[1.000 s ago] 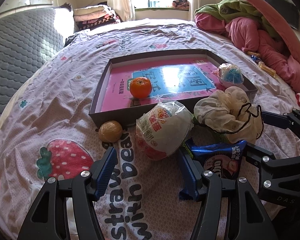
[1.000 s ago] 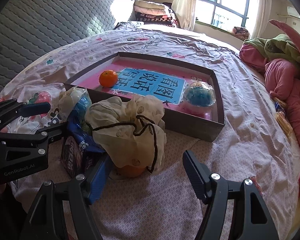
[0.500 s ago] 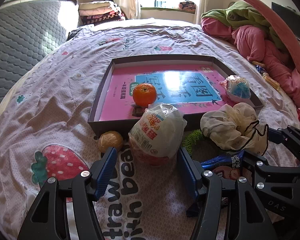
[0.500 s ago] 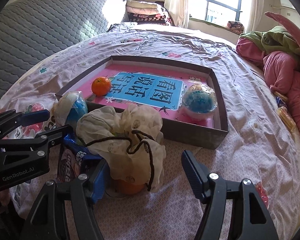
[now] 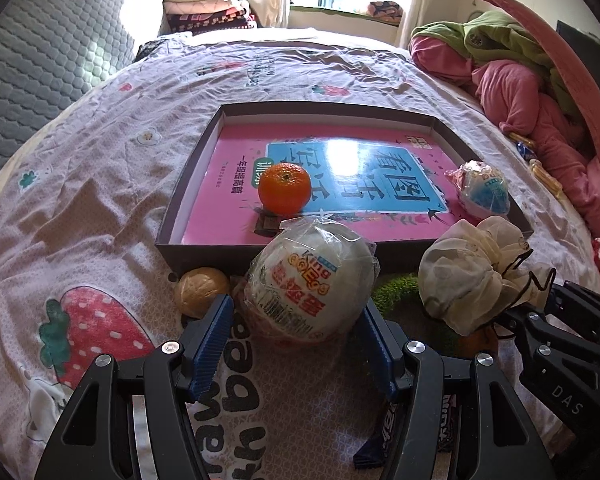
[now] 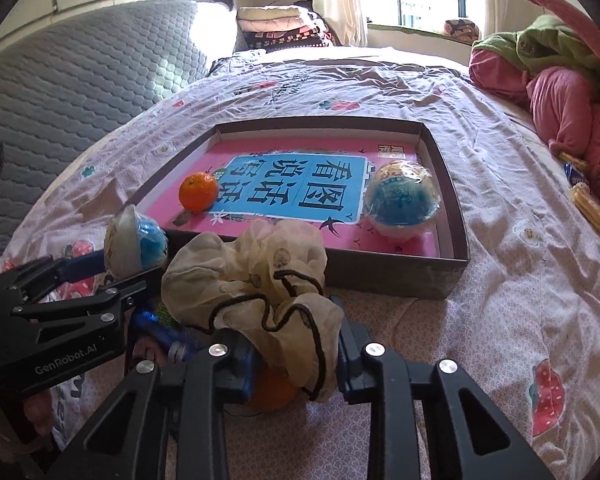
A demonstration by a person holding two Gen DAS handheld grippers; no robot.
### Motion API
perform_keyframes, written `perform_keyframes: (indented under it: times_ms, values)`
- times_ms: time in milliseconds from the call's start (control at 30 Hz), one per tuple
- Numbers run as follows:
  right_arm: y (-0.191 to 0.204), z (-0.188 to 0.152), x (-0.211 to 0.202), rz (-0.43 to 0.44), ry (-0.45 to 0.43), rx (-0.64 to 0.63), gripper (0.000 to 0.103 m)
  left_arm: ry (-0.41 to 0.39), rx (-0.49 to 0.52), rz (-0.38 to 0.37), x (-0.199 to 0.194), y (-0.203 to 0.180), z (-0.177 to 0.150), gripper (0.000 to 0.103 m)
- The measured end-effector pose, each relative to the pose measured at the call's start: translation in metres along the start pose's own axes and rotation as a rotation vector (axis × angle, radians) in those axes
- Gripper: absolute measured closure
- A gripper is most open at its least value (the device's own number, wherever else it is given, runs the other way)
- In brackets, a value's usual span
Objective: Organize objects
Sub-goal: 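Grasp the clear-wrapped snack bag with the left tool and lift it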
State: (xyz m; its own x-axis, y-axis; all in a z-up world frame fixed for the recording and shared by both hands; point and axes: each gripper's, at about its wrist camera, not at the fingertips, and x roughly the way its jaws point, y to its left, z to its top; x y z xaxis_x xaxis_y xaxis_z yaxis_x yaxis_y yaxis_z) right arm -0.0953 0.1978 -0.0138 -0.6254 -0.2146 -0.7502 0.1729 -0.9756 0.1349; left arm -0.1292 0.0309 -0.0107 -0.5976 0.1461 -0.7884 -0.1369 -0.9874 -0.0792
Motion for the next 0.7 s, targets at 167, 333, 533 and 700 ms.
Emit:
perform_keyframes:
  times_ms: [167,333,533,700]
  values:
    - [-0.0019,0.0004,-0.0033,0.011,-0.013,0.006,0.075,0.006,-0.015,-0.012,0.0033,0.0,0.0007,0.041]
    - [-0.0041,0.0005,-0.0037,0.018,-0.012,0.017,0.075,0.009,-0.01,-0.011,0.0039,-0.0024,0.0016,0.043]
    - [-0.0053,-0.0008,-0.0042,0.01,-0.01,0.023,0.075,0.008,-0.003,-0.009,0.0019,-0.004,0.0015,0.044]
    - [-0.005,0.0,-0.0081,0.01,-0.022,0.023,0.075,-0.002,-0.013,-0.025,-0.004,-0.0036,0.0019,0.044]
